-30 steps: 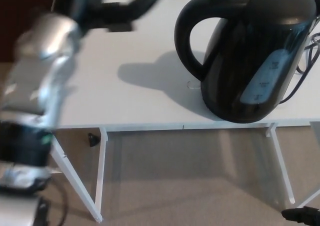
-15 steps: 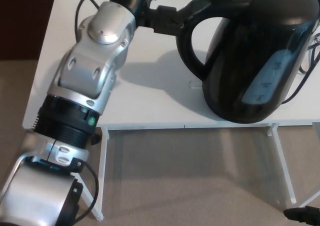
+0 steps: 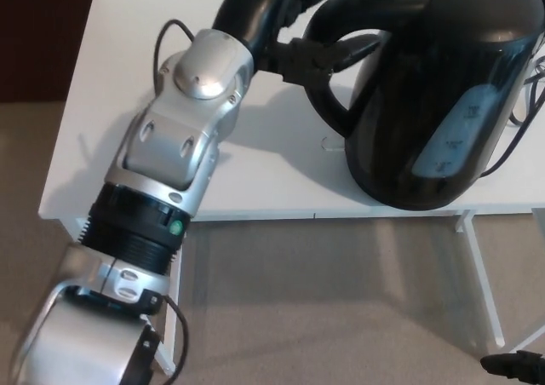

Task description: The robot walk towards a table in front and uses its left hand to pick up the pot from the base and places it on the table

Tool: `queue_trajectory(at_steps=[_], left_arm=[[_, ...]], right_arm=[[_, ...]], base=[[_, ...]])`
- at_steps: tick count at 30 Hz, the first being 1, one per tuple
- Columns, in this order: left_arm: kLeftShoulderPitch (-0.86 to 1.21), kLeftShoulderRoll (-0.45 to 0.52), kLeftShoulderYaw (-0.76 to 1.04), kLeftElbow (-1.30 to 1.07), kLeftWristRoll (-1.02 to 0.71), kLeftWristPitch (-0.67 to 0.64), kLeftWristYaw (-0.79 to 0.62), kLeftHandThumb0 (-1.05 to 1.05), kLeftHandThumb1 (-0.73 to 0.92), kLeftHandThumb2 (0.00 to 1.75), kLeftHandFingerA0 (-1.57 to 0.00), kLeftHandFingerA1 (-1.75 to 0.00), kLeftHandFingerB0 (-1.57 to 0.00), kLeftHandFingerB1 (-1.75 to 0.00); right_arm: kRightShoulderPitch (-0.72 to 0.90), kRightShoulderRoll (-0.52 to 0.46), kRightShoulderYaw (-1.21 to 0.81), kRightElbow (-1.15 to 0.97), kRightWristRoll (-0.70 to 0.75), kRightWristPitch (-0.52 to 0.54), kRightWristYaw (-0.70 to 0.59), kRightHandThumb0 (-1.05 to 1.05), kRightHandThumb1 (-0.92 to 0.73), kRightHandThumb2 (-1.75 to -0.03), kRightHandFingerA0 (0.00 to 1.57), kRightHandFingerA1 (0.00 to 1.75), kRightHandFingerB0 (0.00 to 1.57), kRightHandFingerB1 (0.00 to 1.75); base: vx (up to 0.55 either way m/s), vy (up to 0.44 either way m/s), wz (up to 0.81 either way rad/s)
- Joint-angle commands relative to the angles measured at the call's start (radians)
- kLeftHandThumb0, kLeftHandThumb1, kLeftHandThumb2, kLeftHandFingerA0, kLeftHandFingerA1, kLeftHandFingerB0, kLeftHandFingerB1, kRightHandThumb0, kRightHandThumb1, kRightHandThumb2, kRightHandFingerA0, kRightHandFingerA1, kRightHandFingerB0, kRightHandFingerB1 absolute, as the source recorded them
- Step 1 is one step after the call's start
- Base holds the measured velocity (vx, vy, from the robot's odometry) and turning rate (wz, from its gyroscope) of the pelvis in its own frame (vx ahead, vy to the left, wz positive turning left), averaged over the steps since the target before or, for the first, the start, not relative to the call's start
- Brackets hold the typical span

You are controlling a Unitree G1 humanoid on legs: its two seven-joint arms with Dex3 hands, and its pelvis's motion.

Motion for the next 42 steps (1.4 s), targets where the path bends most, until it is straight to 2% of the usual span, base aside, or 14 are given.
queue_trajectory(at_steps=[1, 11, 12, 17, 19, 20, 28, 29, 30, 31, 39, 40, 41, 42], left_arm=[[0.000, -0.029, 0.018, 0.023, 0.003, 0.025, -0.010, -0.26, 0.29, 0.84, -0.02, -0.50, 0.00, -0.47], [-0.066, -0.056, 0.054, 0.127, 0.015, 0.007, 0.004, -0.26, 0.30, 0.85, -0.01, -0.49, 0.00, -0.48], [-0.075, -0.056, 0.048, 0.141, 0.028, 0.007, 0.013, -0.50, 0.39, 0.62, -0.18, -0.38, -0.12, -0.33], [-0.090, -0.056, 0.032, 0.164, 0.062, -0.008, 0.028, -0.55, 0.38, 0.65, -0.21, -0.40, -0.11, -0.33], [-0.093, -0.061, 0.031, 0.175, 0.068, -0.018, 0.032, -0.54, 0.38, 0.64, -0.20, -0.40, -0.12, -0.33], [-0.097, -0.062, 0.030, 0.184, 0.071, -0.025, 0.032, -0.26, 0.25, 0.83, -0.07, -0.51, -0.06, -0.50], [-0.119, -0.047, 0.020, 0.238, 0.114, -0.045, 0.050, -0.26, 0.25, 0.83, -0.06, -0.51, -0.05, -0.50], [-0.122, -0.046, 0.023, 0.243, 0.114, -0.049, 0.048, -0.51, 0.38, 0.63, -0.18, -0.39, -0.14, -0.33], [-0.124, -0.044, 0.022, 0.249, 0.118, -0.052, 0.048, -0.27, 0.24, 0.83, -0.06, -0.51, -0.05, -0.50], [-0.126, -0.041, 0.019, 0.258, 0.125, -0.058, 0.047, -0.53, 0.37, 0.64, -0.18, -0.40, -0.13, -0.34], [-0.122, -0.044, -0.001, 0.285, 0.154, -0.064, 0.047, -0.49, 0.40, 0.66, -0.22, -0.41, -0.13, -0.35], [-0.122, -0.052, 0.005, 0.293, 0.150, -0.069, 0.053, -0.39, 0.56, 0.57, -0.39, -0.37, -0.23, -0.29], [-0.126, -0.063, 0.024, 0.307, 0.134, -0.072, 0.060, -0.31, 0.73, 0.62, -0.64, -0.44, -0.34, -0.31], [-0.130, -0.075, 0.043, 0.322, 0.116, -0.074, 0.066, -0.31, 0.73, 0.62, -0.64, -0.44, -0.34, -0.31]], right_arm=[[-0.004, -0.015, 0.004, 0.001, -0.012, -0.014, -0.015, -0.28, -0.56, -0.56, 0.69, 0.45, 0.60, 0.43], [-0.007, -0.015, 0.025, -0.011, -0.025, -0.013, -0.031, -0.28, -0.56, -0.56, 0.72, 0.47, 0.61, 0.43], [-0.009, -0.015, 0.028, -0.011, -0.028, -0.006, -0.033, -0.28, -0.56, -0.56, 0.70, 0.45, 0.62, 0.43], [-0.007, -0.009, 0.032, -0.017, -0.030, -0.009, -0.037, -0.27, -0.55, -0.56, 0.70, 0.45, 0.63, 0.43], [-0.008, -0.012, 0.038, -0.016, -0.037, -0.010, -0.039, -0.27, -0.56, -0.56, 0.69, 0.45, 0.63, 0.43], [-0.011, -0.013, 0.042, -0.017, -0.041, -0.004, -0.041, -0.28, -0.55, -0.56, 0.69, 0.44, 0.62, 0.42], [-0.013, -0.016, 0.051, -0.024, -0.044, -0.006, -0.042, -0.28, -0.55, -0.56, 0.68, 0.44, 0.62, 0.42], [-0.016, -0.015, 0.050, -0.021, -0.041, -0.006, -0.042, -0.29, -0.55, -0.56, 0.70, 0.45, 0.62, 0.42], [-0.017, -0.014, 0.050, -0.021, -0.041, -0.006, -0.044, -0.28, -0.56, -0.57, 0.72, 0.46, 0.62, 0.43], [-0.018, -0.016, 0.053, -0.023, -0.044, -0.003, -0.045, -0.30, -0.56, -0.56, 0.71, 0.45, 0.61, 0.42], [-0.016, -0.018, 0.052, -0.033, -0.043, 0.004, -0.044, -0.28, -0.57, -0.56, 0.66, 0.43, 0.59, 0.41], [-0.015, -0.018, 0.053, -0.035, -0.043, 0.004, -0.044, -0.29, -0.57, -0.56, 0.68, 0.44, 0.60, 0.41], [-0.015, -0.017, 0.052, -0.036, -0.043, 0.003, -0.045, -0.28, -0.56, -0.56, 0.69, 0.44, 0.61, 0.42], [-0.015, -0.016, 0.052, -0.036, -0.043, 0.002, -0.047, -0.28, -0.56, -0.56, 0.69, 0.44, 0.61, 0.42]], base=[[0.00, 0.000, 0.00], [0.00, 0.000, 0.00], [0.00, 0.000, 0.00], [0.00, 0.000, 0.00], [0.00, 0.000, 0.00], [0.00, 0.000, 0.00], [0.00, 0.000, 0.00], [0.00, 0.000, 0.00], [0.00, 0.000, 0.00], [0.00, 0.000, 0.00], [0.00, 0.000, 0.00], [0.00, 0.000, 0.00], [0.00, 0.000, 0.00], [0.00, 0.000, 0.00]])
